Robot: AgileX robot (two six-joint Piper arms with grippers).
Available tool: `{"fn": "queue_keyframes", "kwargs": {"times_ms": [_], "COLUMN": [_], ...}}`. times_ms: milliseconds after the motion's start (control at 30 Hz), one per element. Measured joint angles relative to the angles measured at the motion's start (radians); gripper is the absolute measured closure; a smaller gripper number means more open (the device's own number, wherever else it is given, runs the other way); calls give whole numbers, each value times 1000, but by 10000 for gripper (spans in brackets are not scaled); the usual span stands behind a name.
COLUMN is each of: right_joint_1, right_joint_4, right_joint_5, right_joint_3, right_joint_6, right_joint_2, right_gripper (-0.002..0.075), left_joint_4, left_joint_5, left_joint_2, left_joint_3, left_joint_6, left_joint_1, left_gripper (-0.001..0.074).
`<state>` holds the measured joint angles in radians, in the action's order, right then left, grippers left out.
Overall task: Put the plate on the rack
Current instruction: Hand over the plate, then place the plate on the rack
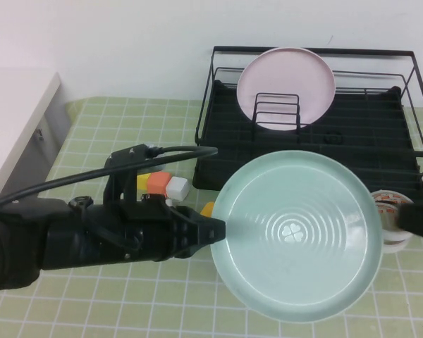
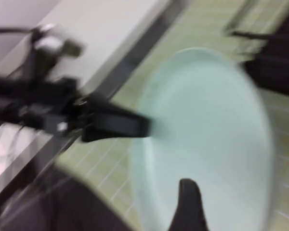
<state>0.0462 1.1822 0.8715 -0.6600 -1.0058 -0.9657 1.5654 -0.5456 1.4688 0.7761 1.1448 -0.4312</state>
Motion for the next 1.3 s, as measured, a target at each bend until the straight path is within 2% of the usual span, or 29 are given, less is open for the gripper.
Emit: {"fn": "queue_keyframes", "kwargs": {"times_ms": [200,433,533,600,700,733,800,900,1033,1133,1233,1300], "right_joint_1": [0,-53,-98,-128,-146,-150,-150,-150,-150,-150,-150,-150], "right_joint_4": [65,72,72,72,74,77,80,82,89,94,95,95], "right_joint_5": [173,187,182,160,137,125,110,100,60,5,-87,-152], "right_joint_3": [-154,-181,-183,-183,-183,-183,-183,-183,-183,-185,-215,-255], "right_joint_6": [-222,-299,-328,-337,-349,-351,-359,-368,-417,-496,-528,-546], "right_joint_2": [-303,-502,-529,-532,-534,-534,-535,-535,-535,-535,-536,-536], "right_gripper": [234,240,273,336,524,564,561,562,580,580,580,580], "left_joint_4": [96,127,129,129,129,129,129,131,131,131,131,131], "left_joint_5": [-2,-2,-2,-2,-2,-2,-2,-8,-17,-19,-11,7], "left_joint_2": [-2,-2,-2,-2,-2,-2,-2,-2,-2,-11,-30,-42], "left_joint_3": [-7,-7,-7,-7,-7,-7,-7,-7,-7,-7,-7,-7], "left_joint_6": [82,165,170,172,172,175,177,174,160,160,154,127], "left_joint_1": [0,0,0,0,0,0,0,0,2,33,80,113], "left_gripper": [731,731,731,731,731,730,723,673,524,440,411,420]}}
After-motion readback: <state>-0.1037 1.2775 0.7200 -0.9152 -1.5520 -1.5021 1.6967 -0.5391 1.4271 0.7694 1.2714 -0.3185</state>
